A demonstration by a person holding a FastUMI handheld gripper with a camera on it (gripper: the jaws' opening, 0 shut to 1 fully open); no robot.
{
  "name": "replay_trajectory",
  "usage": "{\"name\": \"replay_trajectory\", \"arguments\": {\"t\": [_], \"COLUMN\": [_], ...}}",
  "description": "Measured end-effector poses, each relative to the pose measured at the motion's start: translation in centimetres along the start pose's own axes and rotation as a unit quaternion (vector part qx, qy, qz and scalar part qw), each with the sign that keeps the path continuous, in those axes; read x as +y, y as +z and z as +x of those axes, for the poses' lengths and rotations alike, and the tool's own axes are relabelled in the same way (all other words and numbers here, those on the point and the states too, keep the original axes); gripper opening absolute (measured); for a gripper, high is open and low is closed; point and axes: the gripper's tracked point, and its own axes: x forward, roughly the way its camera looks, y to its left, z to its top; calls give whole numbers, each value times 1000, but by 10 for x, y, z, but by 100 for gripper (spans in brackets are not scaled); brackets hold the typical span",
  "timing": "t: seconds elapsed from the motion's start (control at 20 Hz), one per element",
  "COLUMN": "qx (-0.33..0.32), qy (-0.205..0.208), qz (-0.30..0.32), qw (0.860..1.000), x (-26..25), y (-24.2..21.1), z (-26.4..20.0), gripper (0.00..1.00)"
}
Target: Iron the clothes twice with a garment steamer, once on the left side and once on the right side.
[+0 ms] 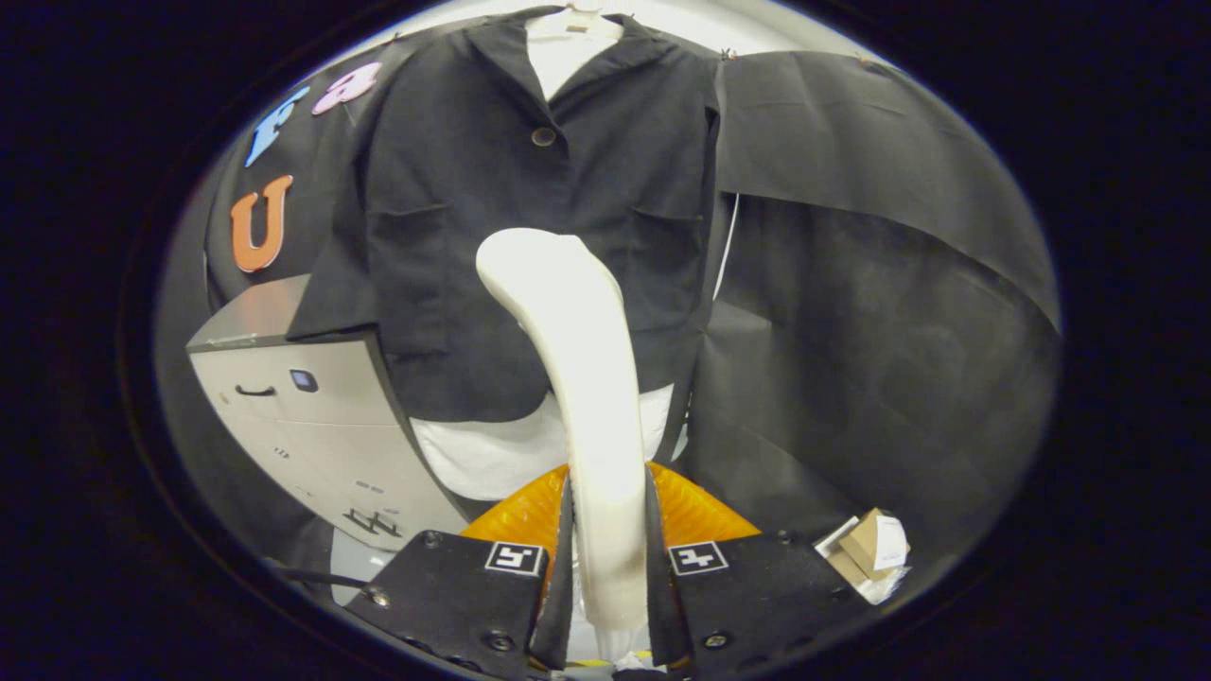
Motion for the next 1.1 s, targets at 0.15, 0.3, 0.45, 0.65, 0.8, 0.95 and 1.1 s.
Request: {"name": "replay_trajectory", "arguments": {"t": [0.15,0.3,0.45,0.65,0.8,0.95,1.1], "qx": [-8,-25,-39,-38,-51,-51,-48], "qy": [21,40,63,102,129,152,163], "qz": [-3,-4,-13,-22,-34,-39,-38], "qw": [1000,999,997,994,990,986,985], "x": [19,39,60,83,88,95,95], "y": [-1,-3,-9,-30,-42,-56,-67], "z": [-31,-62,-92,-127,-151,-172,-185], "gripper": [35,35,35,35,35,35,35]}}
